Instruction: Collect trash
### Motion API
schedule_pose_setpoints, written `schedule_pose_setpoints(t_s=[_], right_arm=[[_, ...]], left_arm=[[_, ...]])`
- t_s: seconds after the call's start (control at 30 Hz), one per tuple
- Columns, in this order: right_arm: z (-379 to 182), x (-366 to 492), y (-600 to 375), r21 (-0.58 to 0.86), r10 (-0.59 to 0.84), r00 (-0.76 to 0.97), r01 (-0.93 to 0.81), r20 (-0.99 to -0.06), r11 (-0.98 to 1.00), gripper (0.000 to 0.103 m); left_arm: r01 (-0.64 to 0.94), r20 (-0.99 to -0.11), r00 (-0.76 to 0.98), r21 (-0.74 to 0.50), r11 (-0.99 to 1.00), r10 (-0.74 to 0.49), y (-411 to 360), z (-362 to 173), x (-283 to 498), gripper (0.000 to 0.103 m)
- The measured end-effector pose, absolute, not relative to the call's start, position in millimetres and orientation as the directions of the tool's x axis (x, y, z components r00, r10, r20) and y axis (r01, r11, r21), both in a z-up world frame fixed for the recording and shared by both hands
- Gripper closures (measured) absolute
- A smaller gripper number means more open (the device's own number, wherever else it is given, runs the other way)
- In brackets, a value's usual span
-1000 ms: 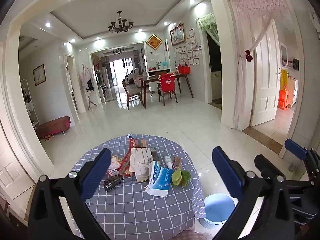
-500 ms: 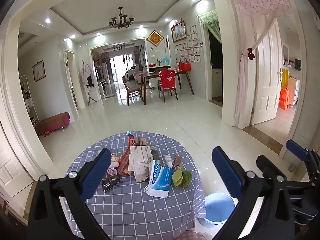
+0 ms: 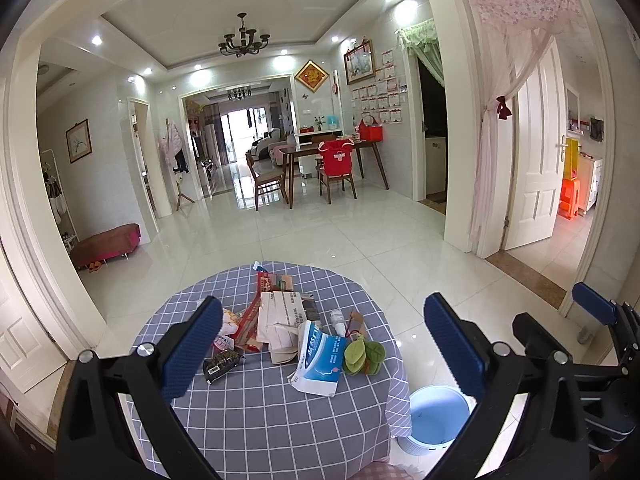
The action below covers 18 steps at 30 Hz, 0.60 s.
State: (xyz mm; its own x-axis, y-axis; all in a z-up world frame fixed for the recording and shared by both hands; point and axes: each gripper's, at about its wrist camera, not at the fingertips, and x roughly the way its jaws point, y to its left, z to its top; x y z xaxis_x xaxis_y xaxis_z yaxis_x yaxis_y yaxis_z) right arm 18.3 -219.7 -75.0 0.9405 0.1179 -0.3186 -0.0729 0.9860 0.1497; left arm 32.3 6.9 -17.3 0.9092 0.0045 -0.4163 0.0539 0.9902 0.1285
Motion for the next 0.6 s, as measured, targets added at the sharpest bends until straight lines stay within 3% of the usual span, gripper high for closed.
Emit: schedule_pose_setpoints(t_s=[0.6], right_arm=[[-79.9,18.5,-216.1,0.146,0.121,0.939,-0.077,-0.323,0.986,0.006]], left_arm=[[0.056,-0.417,0.909,0.128,0.99,0.003,7.3,-16.0,29.0,0.004]])
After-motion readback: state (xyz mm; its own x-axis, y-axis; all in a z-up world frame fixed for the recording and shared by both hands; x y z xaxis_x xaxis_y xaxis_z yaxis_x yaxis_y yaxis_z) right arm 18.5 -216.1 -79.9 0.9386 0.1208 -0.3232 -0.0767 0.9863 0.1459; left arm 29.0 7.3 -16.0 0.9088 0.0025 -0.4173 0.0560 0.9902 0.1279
